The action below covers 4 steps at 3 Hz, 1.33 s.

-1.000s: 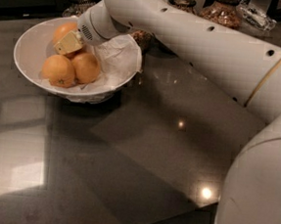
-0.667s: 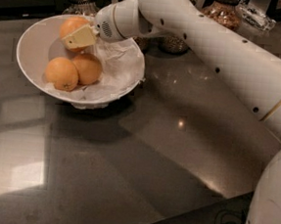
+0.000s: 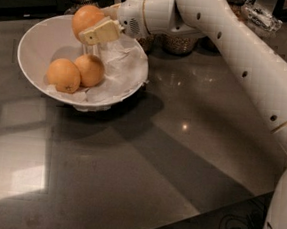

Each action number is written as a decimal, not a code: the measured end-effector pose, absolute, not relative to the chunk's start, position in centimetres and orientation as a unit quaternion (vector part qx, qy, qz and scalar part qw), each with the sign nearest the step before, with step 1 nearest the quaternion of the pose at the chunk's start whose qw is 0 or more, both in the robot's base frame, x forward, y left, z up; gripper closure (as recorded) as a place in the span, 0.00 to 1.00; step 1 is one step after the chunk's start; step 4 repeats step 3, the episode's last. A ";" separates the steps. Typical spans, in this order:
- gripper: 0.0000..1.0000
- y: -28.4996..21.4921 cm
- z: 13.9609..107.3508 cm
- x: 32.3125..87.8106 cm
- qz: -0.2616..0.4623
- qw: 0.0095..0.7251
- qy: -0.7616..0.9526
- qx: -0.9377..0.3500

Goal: Pick orange from white bowl

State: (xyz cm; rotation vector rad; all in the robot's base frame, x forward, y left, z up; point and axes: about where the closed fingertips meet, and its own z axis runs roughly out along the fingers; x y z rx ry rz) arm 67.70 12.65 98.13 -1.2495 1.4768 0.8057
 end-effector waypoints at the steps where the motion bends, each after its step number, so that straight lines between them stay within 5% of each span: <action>1: 1.00 10.6 99.1 66.3 0.302 0.493 0.588 -0.566; 4: 1.00 8.4 99.8 64.1 0.254 0.471 0.574 -0.620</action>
Offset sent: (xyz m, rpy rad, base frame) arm -0.0541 -0.0795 0.0318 -0.3486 -0.2482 0.1268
